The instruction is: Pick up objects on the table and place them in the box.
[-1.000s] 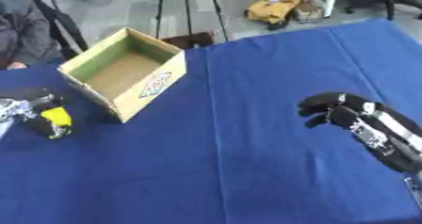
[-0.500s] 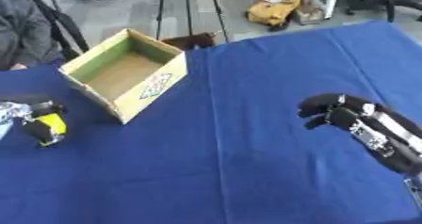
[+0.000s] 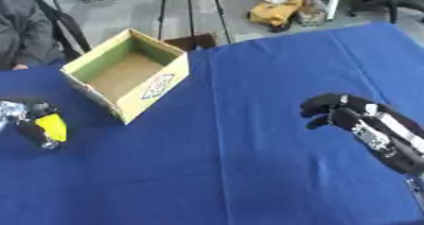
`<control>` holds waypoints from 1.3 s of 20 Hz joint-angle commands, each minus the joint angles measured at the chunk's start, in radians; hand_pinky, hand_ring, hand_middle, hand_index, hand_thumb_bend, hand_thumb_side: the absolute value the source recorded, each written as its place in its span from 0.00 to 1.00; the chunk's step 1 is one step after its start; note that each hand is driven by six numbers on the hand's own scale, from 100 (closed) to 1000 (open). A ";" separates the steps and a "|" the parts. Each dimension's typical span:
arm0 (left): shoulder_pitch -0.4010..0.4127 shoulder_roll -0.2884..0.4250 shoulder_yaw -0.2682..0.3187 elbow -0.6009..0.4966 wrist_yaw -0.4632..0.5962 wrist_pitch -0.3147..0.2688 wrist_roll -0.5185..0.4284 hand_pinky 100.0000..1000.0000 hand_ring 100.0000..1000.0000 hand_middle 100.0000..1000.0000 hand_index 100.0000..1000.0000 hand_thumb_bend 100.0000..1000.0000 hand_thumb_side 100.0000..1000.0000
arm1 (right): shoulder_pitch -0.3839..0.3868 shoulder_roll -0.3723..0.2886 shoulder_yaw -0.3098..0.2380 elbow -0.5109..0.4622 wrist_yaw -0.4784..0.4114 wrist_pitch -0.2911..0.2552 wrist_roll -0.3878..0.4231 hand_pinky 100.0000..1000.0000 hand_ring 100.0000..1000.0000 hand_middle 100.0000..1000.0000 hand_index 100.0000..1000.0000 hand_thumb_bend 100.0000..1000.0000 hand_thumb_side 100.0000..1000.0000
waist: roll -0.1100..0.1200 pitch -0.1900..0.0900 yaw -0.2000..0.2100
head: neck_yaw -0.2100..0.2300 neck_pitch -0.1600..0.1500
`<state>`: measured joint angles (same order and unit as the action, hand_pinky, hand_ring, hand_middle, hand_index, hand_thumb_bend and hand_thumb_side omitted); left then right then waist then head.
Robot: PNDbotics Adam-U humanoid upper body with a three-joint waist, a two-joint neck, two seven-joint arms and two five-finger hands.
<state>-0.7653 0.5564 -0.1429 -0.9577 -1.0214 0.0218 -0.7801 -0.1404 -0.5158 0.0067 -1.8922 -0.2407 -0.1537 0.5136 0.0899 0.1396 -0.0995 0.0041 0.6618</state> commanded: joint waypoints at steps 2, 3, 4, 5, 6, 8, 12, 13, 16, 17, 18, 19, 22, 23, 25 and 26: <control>-0.010 0.046 0.016 -0.013 -0.007 0.002 -0.016 0.67 0.65 0.68 0.85 0.36 0.19 | -0.008 -0.021 -0.009 -0.007 -0.008 -0.002 0.000 0.69 0.78 0.75 0.83 0.00 0.77 | -0.005 -0.016 0.002 | -0.004 -0.007; -0.008 0.045 0.016 -0.010 -0.007 0.004 -0.019 0.65 0.63 0.67 0.84 0.35 0.19 | -0.008 -0.021 -0.009 -0.007 -0.008 -0.002 0.000 0.69 0.78 0.75 0.83 0.00 0.77 | -0.005 -0.016 0.002 | -0.005 -0.007; -0.006 0.044 0.015 -0.007 -0.007 0.005 -0.023 0.64 0.62 0.66 0.84 0.35 0.19 | -0.007 -0.021 -0.010 -0.007 -0.008 -0.003 0.000 0.69 0.78 0.75 0.83 0.00 0.77 | -0.006 -0.016 0.002 | -0.005 -0.008; -0.003 0.043 0.014 -0.004 -0.007 0.006 -0.028 0.64 0.62 0.65 0.83 0.34 0.19 | -0.007 -0.021 -0.011 -0.008 -0.008 -0.004 -0.001 0.69 0.78 0.75 0.83 0.00 0.77 | -0.007 -0.015 0.002 | -0.005 -0.008; -0.002 0.042 0.013 -0.001 -0.007 0.006 -0.032 0.63 0.62 0.65 0.83 0.34 0.19 | -0.006 -0.021 -0.011 -0.008 -0.007 -0.004 -0.001 0.69 0.78 0.75 0.83 0.00 0.77 | -0.007 -0.015 0.002 | -0.005 -0.008; 0.001 0.038 0.011 0.002 -0.005 0.006 -0.038 0.62 0.61 0.64 0.83 0.33 0.19 | -0.006 -0.020 -0.011 -0.007 -0.007 -0.004 -0.001 0.69 0.78 0.75 0.83 0.00 0.77 | -0.007 -0.014 0.002 | -0.006 -0.007; 0.004 0.031 0.008 0.006 0.000 0.007 -0.035 0.57 0.55 0.58 0.77 0.25 0.16 | -0.008 -0.019 -0.011 -0.007 -0.006 -0.005 0.000 0.69 0.78 0.75 0.83 0.00 0.77 | -0.008 -0.012 0.003 | -0.008 -0.008; 0.004 0.030 0.008 0.006 0.000 0.008 -0.030 0.54 0.52 0.54 0.74 0.20 0.15 | -0.008 -0.019 -0.011 -0.007 -0.006 -0.005 0.000 0.69 0.78 0.75 0.83 0.00 0.77 | -0.008 -0.012 0.003 | -0.008 -0.008; 0.002 0.028 0.011 0.003 0.000 0.016 0.004 0.47 0.45 0.46 0.64 0.04 0.11 | -0.007 -0.019 -0.012 -0.007 -0.005 -0.005 0.000 0.69 0.78 0.75 0.83 0.00 0.77 | -0.009 -0.012 0.003 | -0.008 -0.007; 0.002 0.025 0.014 0.000 0.002 0.020 0.023 0.45 0.43 0.44 0.61 0.00 0.10 | -0.007 -0.018 -0.012 -0.007 -0.005 -0.005 -0.001 0.69 0.78 0.75 0.83 0.00 0.77 | -0.009 -0.013 0.003 | -0.009 -0.007; 0.001 0.022 0.017 -0.003 0.006 0.026 0.043 0.45 0.42 0.43 0.60 0.00 0.10 | -0.007 -0.018 -0.012 -0.007 -0.005 -0.005 -0.001 0.69 0.78 0.75 0.83 0.00 0.77 | -0.009 -0.013 0.003 | -0.009 -0.007; 0.000 0.020 0.020 -0.008 0.012 0.030 0.062 0.45 0.42 0.43 0.60 0.00 0.10 | -0.007 -0.019 -0.012 -0.007 -0.005 -0.005 -0.001 0.69 0.78 0.75 0.83 0.00 0.77 | -0.009 -0.013 0.003 | -0.009 -0.008; -0.012 0.021 0.029 -0.039 0.038 0.037 0.107 0.44 0.41 0.42 0.59 0.00 0.11 | -0.005 -0.019 -0.013 -0.006 -0.006 -0.006 -0.002 0.69 0.78 0.75 0.83 0.00 0.77 | -0.009 -0.015 0.003 | -0.010 -0.007; -0.017 0.023 0.031 -0.053 0.049 0.041 0.118 0.44 0.41 0.42 0.59 0.00 0.11 | -0.005 -0.019 -0.013 -0.006 -0.006 -0.005 -0.002 0.69 0.78 0.75 0.83 0.00 0.77 | -0.009 -0.015 0.004 | -0.011 -0.007; -0.031 0.029 0.035 -0.095 0.057 0.046 0.145 0.44 0.41 0.41 0.59 0.00 0.12 | -0.004 -0.019 -0.013 -0.005 -0.006 -0.005 -0.001 0.69 0.78 0.75 0.83 0.00 0.77 | -0.008 -0.017 0.004 | -0.011 -0.006; -0.040 0.029 0.041 -0.118 0.070 0.051 0.160 0.44 0.41 0.41 0.59 0.00 0.12 | -0.003 -0.019 -0.013 -0.005 -0.006 -0.005 -0.001 0.69 0.78 0.75 0.83 0.00 0.77 | -0.007 -0.018 0.004 | -0.011 -0.006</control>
<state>-0.7771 0.5535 -0.1194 -1.0363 -0.9645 0.0691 -0.6395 -0.1391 -0.5158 0.0059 -1.8868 -0.2411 -0.1554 0.5125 0.0851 0.1383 -0.0968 -0.0036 0.6618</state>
